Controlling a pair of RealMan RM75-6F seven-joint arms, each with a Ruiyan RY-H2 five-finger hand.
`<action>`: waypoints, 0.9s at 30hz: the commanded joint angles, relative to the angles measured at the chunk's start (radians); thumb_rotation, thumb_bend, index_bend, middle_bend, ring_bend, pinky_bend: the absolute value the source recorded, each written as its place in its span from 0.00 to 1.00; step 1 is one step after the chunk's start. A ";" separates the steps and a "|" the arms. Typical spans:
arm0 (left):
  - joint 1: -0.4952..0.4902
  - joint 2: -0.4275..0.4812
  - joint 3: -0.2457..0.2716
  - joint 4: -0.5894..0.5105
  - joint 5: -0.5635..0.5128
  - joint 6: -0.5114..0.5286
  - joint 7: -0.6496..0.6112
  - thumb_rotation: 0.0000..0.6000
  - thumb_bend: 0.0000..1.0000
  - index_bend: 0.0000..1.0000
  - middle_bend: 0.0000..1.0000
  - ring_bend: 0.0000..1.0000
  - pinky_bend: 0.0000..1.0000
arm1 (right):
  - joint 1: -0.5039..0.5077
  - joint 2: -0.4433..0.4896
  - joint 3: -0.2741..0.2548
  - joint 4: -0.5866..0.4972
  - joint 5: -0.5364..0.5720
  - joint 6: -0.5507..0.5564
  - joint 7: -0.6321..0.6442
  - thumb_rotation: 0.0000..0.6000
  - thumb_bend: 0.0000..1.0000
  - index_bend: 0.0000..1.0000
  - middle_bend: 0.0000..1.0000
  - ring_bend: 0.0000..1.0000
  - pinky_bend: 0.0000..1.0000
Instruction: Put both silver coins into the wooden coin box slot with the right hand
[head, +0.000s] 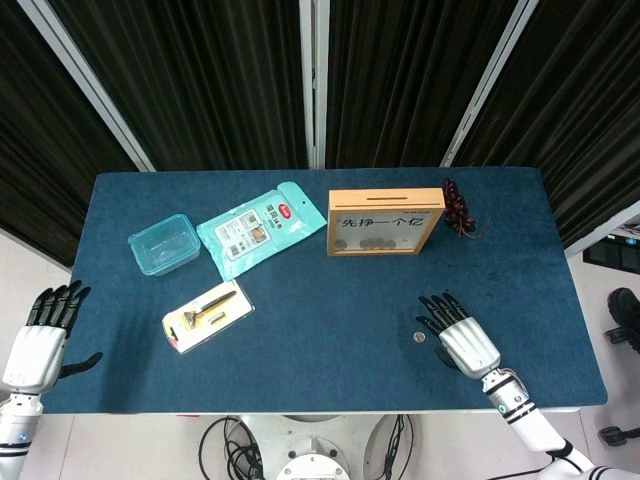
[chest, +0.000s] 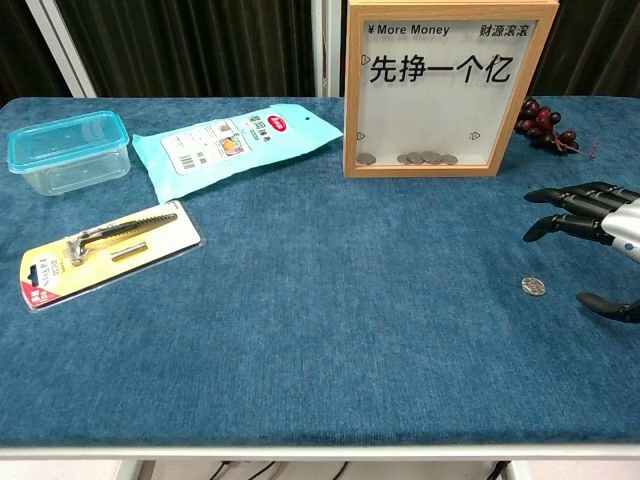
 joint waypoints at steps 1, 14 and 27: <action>-0.001 -0.001 -0.001 0.006 -0.002 -0.002 -0.007 1.00 0.00 0.00 0.00 0.00 0.00 | 0.000 -0.015 0.007 0.018 -0.005 -0.013 0.006 1.00 0.28 0.23 0.00 0.00 0.00; -0.001 -0.005 0.000 0.031 -0.009 -0.009 -0.035 1.00 0.00 0.00 0.00 0.00 0.00 | -0.009 -0.051 0.021 0.066 -0.026 -0.021 0.026 1.00 0.28 0.34 0.01 0.00 0.00; -0.002 -0.003 0.001 0.029 -0.010 -0.012 -0.033 1.00 0.00 0.00 0.00 0.00 0.00 | -0.012 -0.060 0.031 0.077 -0.030 -0.041 0.035 1.00 0.33 0.37 0.02 0.00 0.00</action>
